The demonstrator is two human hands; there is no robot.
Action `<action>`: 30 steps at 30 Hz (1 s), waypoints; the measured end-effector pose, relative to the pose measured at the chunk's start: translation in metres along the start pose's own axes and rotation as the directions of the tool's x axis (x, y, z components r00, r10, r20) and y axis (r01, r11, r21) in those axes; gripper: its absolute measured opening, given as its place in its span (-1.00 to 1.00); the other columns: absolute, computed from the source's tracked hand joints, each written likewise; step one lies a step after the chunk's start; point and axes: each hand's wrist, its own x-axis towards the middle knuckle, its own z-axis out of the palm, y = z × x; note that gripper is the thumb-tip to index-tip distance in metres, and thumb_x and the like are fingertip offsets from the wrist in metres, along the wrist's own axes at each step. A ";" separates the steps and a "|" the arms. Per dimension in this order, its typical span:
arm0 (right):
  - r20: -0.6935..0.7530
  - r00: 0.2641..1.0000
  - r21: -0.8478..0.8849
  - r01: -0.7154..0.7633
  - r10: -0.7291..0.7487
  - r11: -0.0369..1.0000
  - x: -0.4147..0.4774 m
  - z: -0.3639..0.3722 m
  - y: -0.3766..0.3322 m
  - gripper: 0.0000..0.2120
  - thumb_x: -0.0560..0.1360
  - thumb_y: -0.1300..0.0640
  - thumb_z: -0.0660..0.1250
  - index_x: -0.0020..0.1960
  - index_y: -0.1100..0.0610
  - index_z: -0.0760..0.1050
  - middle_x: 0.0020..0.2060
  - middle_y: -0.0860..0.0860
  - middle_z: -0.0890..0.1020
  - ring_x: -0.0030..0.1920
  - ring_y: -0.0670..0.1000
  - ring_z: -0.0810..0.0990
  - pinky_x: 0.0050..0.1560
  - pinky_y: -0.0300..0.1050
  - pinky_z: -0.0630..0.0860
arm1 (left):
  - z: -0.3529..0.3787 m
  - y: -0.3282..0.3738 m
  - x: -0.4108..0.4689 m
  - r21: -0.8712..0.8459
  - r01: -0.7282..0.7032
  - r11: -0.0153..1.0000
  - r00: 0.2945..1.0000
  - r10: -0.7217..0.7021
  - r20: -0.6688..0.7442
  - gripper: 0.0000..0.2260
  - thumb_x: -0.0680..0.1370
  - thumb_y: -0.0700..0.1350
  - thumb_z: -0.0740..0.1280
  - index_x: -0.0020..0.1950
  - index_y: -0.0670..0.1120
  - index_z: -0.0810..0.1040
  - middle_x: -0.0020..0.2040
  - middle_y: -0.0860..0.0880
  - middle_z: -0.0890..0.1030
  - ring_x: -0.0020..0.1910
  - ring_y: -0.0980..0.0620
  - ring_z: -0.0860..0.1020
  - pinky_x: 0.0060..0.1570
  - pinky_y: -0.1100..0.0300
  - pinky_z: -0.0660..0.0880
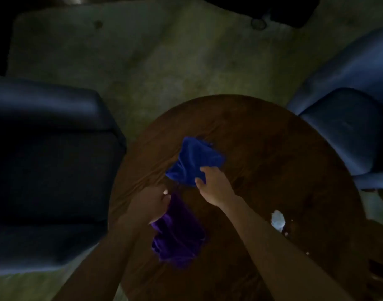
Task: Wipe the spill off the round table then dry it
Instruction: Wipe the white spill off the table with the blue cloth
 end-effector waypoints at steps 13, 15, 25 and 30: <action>-0.252 0.938 -0.301 0.157 -0.237 0.941 0.093 0.034 0.037 -0.18 0.53 -0.57 -0.20 0.68 -0.23 -0.12 0.69 0.11 -0.17 0.69 0.16 -0.16 0.63 0.15 -0.21 | 0.031 -0.017 0.045 0.085 0.022 0.996 0.998 -0.017 -0.064 -0.42 0.66 0.05 0.28 0.66 0.02 0.20 0.63 -0.19 0.22 0.58 -0.22 0.23 0.46 -0.17 0.33; -0.294 0.935 -0.277 0.113 -0.196 0.954 0.100 0.018 0.062 -0.19 0.52 -0.59 -0.20 0.67 -0.26 -0.15 0.69 0.09 -0.19 0.69 0.15 -0.17 0.63 0.15 -0.22 | 0.030 -0.011 0.055 0.139 0.045 0.989 0.998 -0.040 -0.040 -0.42 0.68 0.13 0.20 0.68 0.06 0.15 0.67 -0.14 0.13 0.63 -0.19 0.10 0.51 -0.17 0.23; -0.474 0.879 -0.218 -0.180 0.057 0.959 0.052 -0.080 0.278 -0.22 0.55 -0.56 -0.15 0.67 -0.24 -0.09 0.69 0.14 -0.09 0.68 0.19 -0.08 0.63 0.17 -0.10 | 0.081 0.101 0.104 0.284 -0.146 0.948 0.989 0.149 0.009 -0.39 0.64 0.33 -0.13 0.67 0.23 -0.13 0.70 0.00 -0.16 0.66 -0.11 -0.19 0.58 -0.23 -0.08; -0.521 0.820 -0.087 -0.327 0.236 0.941 -0.009 -0.091 0.362 -0.21 0.55 -0.53 -0.09 0.68 -0.20 -0.06 0.69 0.16 -0.08 0.69 0.18 -0.09 0.65 0.25 -0.06 | 0.121 0.147 0.118 0.397 -0.263 0.880 0.962 0.271 0.036 -0.41 0.61 0.38 -0.25 0.64 0.30 -0.26 0.67 0.01 -0.28 0.63 -0.16 -0.29 0.55 -0.34 -0.20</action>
